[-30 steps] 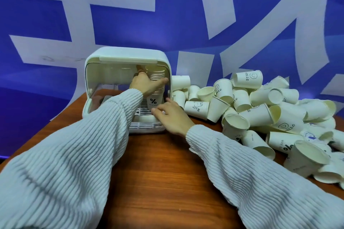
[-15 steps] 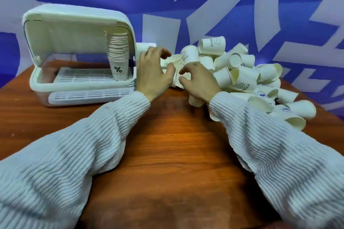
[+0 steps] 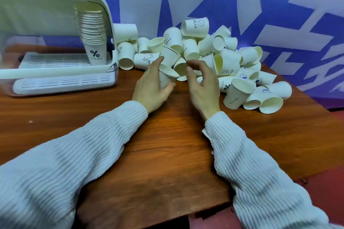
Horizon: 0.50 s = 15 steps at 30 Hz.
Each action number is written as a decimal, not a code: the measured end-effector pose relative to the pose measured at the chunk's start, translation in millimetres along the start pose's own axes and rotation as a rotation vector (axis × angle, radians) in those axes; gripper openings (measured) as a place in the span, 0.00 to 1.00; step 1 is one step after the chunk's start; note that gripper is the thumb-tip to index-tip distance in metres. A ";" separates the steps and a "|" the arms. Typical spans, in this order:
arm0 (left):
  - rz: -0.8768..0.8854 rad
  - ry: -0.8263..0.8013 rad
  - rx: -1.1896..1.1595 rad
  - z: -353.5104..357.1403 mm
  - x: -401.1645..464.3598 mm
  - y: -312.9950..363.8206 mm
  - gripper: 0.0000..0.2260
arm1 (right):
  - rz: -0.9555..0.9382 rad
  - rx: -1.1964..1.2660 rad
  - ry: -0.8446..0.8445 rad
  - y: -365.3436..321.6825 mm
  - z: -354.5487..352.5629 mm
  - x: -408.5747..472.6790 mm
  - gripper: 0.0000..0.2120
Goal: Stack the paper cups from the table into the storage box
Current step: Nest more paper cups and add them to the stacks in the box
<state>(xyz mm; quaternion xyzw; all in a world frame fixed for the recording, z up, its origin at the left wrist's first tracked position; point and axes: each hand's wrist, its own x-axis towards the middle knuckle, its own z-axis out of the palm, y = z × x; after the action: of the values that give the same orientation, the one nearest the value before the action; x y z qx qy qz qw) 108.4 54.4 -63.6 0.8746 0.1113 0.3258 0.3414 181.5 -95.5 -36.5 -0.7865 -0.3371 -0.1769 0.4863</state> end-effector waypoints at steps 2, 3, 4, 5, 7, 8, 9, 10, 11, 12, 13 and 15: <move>-0.014 0.046 -0.010 -2.6 0.2 -0.4 0.37 | 0.009 -0.177 0.063 11.5 -12.9 1.0 0.15; -0.010 0.049 -0.010 -3.1 0.4 -0.9 0.37 | 0.014 -0.275 0.008 19.1 -19.2 2.1 0.19; -0.005 0.049 -0.015 -2.8 0.4 -1.4 0.37 | 0.014 -0.362 -0.066 26.7 -24.0 2.1 0.21; -0.002 0.050 -0.024 -2.8 0.5 -1.6 0.37 | 0.019 -0.429 -0.143 33.4 -27.0 0.9 0.22; 0.000 0.056 -0.040 -3.3 -0.4 -0.3 0.37 | 0.041 -0.498 -0.247 42.2 -28.9 -1.9 0.20; 0.003 0.062 -0.045 -3.4 -0.7 0.6 0.37 | 0.040 -0.516 -0.244 44.4 -29.0 -1.8 0.19; 0.006 0.065 -0.051 -3.7 -1.1 1.7 0.38 | 0.026 -0.526 -0.212 45.4 -29.0 -1.4 0.17; 0.009 0.069 -0.059 -4.5 -1.8 3.1 0.38 | 0.005 -0.519 -0.159 45.4 -28.7 -1.1 0.15; 0.012 0.075 -0.067 -5.8 -2.2 4.6 0.38 | -0.018 -0.487 -0.098 44.7 -28.3 -0.2 0.12; 0.015 0.083 -0.072 -7.5 -2.2 5.9 0.38 | -0.030 -0.435 -0.041 43.2 -27.8 0.5 0.10; 0.019 0.095 -0.080 -9.4 -2.3 7.3 0.38 | -0.035 -0.370 0.012 41.1 -27.2 0.4 0.08; 0.022 0.133 -0.122 -14.0 -1.4 10.0 0.38 | -0.019 -0.235 0.109 33.9 -25.2 -1.9 0.07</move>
<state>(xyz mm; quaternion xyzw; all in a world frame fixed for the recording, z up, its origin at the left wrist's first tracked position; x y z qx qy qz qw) 98.0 53.8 -49.9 0.8298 0.1040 0.3933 0.3820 205.1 -128.6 -47.8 -0.8242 -0.2943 -0.2623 0.4066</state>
